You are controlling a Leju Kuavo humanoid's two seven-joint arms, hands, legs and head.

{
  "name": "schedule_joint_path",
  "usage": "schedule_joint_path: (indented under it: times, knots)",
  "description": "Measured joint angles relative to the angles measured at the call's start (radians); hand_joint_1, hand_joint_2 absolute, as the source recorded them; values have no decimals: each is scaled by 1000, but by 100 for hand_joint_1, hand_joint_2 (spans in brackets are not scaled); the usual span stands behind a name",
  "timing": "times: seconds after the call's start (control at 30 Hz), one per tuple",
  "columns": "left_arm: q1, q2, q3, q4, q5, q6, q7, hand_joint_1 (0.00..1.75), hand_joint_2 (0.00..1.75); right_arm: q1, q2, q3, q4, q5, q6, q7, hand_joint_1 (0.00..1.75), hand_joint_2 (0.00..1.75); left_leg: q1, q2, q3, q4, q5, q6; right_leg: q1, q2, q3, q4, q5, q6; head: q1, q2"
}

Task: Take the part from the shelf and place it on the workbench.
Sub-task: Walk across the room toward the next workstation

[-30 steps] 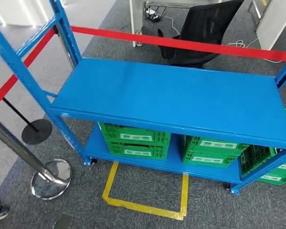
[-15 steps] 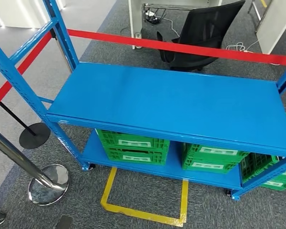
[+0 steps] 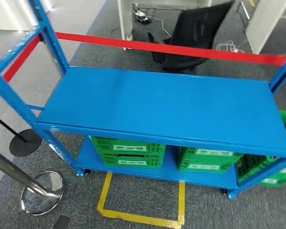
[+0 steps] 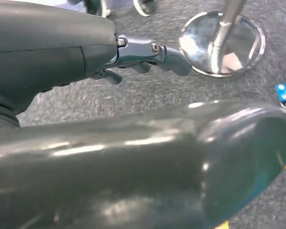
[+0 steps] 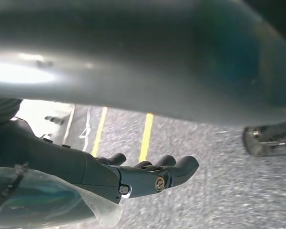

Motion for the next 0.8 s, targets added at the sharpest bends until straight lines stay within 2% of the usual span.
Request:
schedule_joint_path:
  times: [0.07,0.13,0.17,0.23,0.27,0.3,0.33,0.37,0.4,0.43,0.47,0.5,0.57,0.6,0.63,0.67,0.7,0.77,0.8]
  knots:
    - [-2,1,0,0,0,0,0,0,0,0,0,0,0,0,0,-1,0,0,0,13,5,1,-7,-5,-3,20,2,-4,1,-11,-2,0]
    - [-6,1,0,0,1,0,0,0,0,1,0,0,0,0,0,0,0,0,4,-5,-6,38,-37,-14,-8,37,6,-7,2,-20,-6,0]
    - [-6,1,0,0,1,0,-1,0,0,0,0,0,0,0,0,1,0,0,7,-21,-27,86,-66,-20,-10,46,8,-9,1,-24,-8,0]
    - [-4,0,0,0,1,0,-1,0,0,-2,0,0,0,0,0,2,0,0,12,-40,-95,222,-124,-28,-10,66,8,-9,0,-29,-11,0]
    - [-3,0,0,0,1,0,-1,0,0,-2,0,0,0,0,0,2,0,0,14,-43,-124,274,-136,-29,-10,78,10,-9,-1,-30,-11,0]
    - [-2,0,0,0,1,0,-1,0,0,-1,0,0,0,0,0,2,0,0,14,-44,-138,292,-126,-29,-10,90,12,-9,-1,-30,-11,0]
    - [-2,1,0,0,1,0,-1,0,0,-1,0,0,0,0,0,2,0,0,15,-47,-136,272,-95,-27,-10,103,15,-9,-2,-29,-11,0]
    - [-2,1,0,0,1,0,-1,0,0,0,0,0,0,0,0,2,0,0,16,-55,-118,218,-50,-24,-10,115,18,-9,-2,-28,-11,0]
    - [-2,1,0,0,1,0,-1,0,0,0,0,0,0,0,0,2,0,0,17,-76,-93,151,-7,-20,-11,127,19,-9,-3,-27,-11,0]
    - [-1,1,1,0,1,0,-1,0,0,-1,1,0,0,0,0,2,0,0,18,-98,-71,92,22,-15,-10,139,20,-8,-4,-24,-10,0]
    - [-1,1,1,0,1,0,-1,0,0,-3,1,0,0,0,0,2,0,0,18,-117,-55,47,34,-12,-10,150,17,-8,-4,-20,-10,0]
    - [-1,1,1,0,1,0,-1,0,0,-3,1,0,0,0,0,2,0,0,18,-130,-48,27,33,-10,-12,160,13,-9,-2,-14,-10,0]
    - [-3,0,1,0,1,0,-1,0,0,0,1,0,0,0,0,2,0,0,17,-120,-43,9,30,-4,-14,174,5,-13,3,1,-11,0]
    - [-4,-1,1,0,1,0,-1,0,0,2,1,-1,0,0,0,2,0,0,18,-111,-41,3,33,1,-14,163,0,-10,0,7,-10,0]
    - [-4,-1,1,0,1,0,-1,0,0,3,1,-1,0,0,0,2,0,0,19,-102,-38,-4,37,7,-13,143,-10,5,-12,12,-8,0]
    - [-4,-1,2,0,1,0,-1,0,44,3,1,-1,0,0,0,3,0,0,21,-91,-36,-9,39,13,-12,117,-29,42,-37,15,-5,0]
    - [-3,0,2,0,2,0,-2,0,87,1,1,-1,0,0,0,3,0,44,19,-81,-35,-11,39,17,-11,91,-56,97,-69,18,-3,0]
    - [0,0,5,0,2,-1,-1,0,175,-2,1,-1,0,-2,-2,3,0,131,15,-61,-35,-10,38,20,-11,73,-114,218,-124,23,-2,0]
    - [0,0,6,0,-1,-2,2,0,175,-1,1,-2,0,-3,-3,3,0,175,13,-53,-35,-10,38,21,-11,71,-125,245,-127,24,-2,0]
